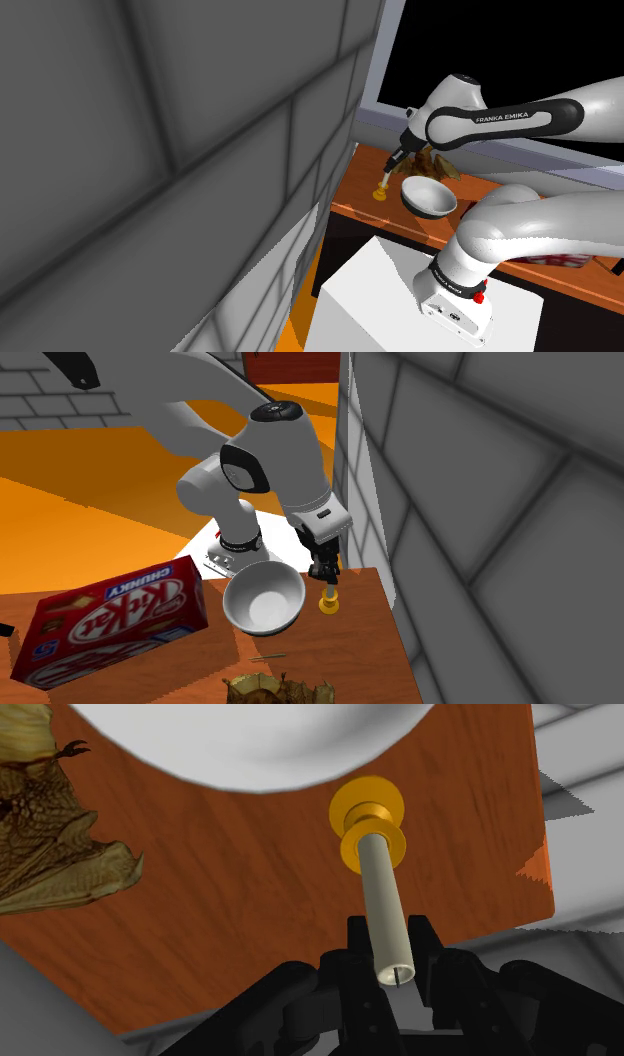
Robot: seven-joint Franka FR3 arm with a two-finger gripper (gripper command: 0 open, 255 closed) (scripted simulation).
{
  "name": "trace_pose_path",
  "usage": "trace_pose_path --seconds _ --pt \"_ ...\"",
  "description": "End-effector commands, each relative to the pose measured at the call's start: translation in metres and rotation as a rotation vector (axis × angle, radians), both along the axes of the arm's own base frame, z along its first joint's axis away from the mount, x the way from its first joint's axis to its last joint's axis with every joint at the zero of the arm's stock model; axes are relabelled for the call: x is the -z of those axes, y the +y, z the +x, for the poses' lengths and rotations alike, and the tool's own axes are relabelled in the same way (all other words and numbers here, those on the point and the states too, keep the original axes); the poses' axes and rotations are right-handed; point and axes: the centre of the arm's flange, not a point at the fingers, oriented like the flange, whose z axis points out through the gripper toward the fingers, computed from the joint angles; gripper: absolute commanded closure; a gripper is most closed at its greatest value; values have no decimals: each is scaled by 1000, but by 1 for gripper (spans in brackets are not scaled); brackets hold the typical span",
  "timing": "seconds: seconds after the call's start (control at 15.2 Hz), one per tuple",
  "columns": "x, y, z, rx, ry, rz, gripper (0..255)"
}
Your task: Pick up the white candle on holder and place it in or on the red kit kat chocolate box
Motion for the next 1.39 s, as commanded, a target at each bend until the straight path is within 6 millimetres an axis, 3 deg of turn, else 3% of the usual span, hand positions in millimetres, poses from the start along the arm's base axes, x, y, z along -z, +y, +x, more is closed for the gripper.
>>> trace_pose_path --seconds 0.0,1.32 --pt "-5 0 0 0 0 0 255" --pt "-111 0 0 0 0 0 255"
